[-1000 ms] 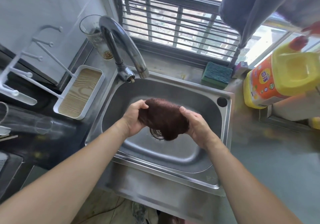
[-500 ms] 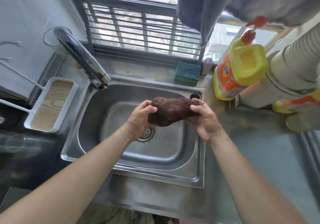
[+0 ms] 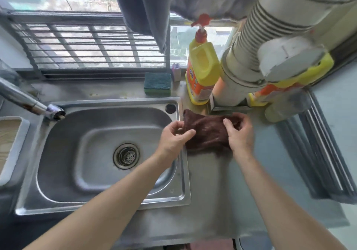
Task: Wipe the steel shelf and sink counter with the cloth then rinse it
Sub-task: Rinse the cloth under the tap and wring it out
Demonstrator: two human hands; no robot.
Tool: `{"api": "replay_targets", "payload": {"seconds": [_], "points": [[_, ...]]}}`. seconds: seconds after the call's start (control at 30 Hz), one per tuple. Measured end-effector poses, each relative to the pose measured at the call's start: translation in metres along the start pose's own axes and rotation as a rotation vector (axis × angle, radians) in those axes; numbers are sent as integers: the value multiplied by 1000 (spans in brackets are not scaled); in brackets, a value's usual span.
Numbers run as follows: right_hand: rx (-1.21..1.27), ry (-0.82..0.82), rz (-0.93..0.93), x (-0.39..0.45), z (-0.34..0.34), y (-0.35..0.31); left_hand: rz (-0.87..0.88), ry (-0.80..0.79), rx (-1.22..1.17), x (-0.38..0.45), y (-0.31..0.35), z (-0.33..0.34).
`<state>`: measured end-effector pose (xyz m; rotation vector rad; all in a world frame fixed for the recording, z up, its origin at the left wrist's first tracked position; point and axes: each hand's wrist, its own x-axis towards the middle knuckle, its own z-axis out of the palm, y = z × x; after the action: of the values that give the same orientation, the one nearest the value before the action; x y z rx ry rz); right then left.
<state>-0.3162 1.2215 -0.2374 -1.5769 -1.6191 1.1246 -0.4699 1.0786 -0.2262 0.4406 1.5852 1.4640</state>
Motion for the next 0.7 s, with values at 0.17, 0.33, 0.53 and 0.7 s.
{"api": "replay_targets", "payload": {"seconds": [0.17,0.33,0.53,0.7], "points": [[-185,-82,139,15,-22,14,15,227,817,9,-2,17],[-211,-111,98,22,-20,11,29,384,1026,30,12,26],[-109,-39,1,24,-13,3,225,171,1164,58,8,15],[-284,110,19,15,-8,5,289,248,1051,60,3,11]]}}
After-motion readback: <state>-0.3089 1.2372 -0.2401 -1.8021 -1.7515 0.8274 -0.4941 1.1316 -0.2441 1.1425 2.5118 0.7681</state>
